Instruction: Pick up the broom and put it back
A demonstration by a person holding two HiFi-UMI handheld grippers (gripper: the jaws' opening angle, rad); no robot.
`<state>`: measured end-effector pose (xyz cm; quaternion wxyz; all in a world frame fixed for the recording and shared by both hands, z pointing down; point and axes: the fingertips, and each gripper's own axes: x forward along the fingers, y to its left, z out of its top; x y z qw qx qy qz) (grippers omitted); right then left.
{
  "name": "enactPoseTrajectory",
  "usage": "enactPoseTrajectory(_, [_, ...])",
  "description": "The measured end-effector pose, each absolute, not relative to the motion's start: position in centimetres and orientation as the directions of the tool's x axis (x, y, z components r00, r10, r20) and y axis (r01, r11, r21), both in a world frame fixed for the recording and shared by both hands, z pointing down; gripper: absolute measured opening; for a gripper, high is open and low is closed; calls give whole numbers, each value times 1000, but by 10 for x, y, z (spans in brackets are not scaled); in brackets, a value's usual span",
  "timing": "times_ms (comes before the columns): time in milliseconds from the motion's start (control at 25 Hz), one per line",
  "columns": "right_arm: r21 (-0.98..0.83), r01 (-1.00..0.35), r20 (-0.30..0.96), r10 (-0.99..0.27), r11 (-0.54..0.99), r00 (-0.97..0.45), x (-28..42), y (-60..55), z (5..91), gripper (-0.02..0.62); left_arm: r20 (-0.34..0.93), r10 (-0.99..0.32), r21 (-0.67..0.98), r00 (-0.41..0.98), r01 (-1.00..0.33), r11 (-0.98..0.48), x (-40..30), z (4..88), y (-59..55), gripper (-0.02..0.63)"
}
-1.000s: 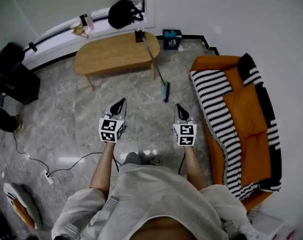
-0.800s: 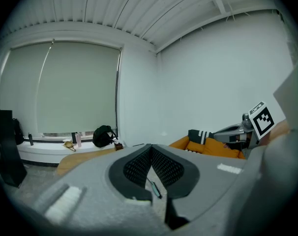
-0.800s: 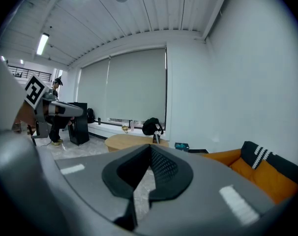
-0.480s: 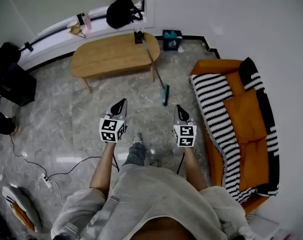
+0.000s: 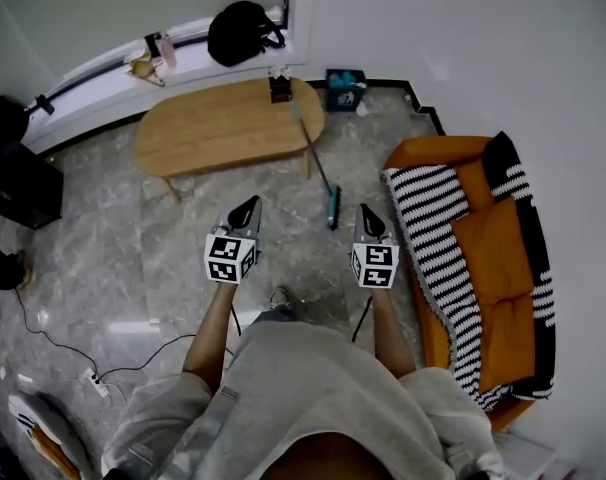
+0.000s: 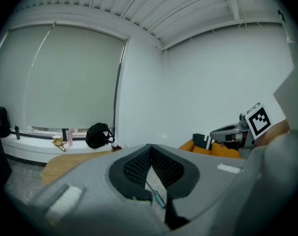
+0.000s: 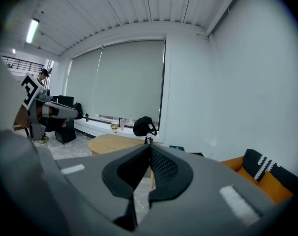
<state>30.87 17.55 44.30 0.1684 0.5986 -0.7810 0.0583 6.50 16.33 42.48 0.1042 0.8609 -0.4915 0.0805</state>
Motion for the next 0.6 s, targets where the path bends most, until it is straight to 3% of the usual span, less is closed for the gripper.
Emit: enactPoseTrajectory(600, [122, -966, 344, -923, 226, -173, 284, 83, 448, 0, 212, -823, 130, 527, -850, -511, 16, 426, 59, -5])
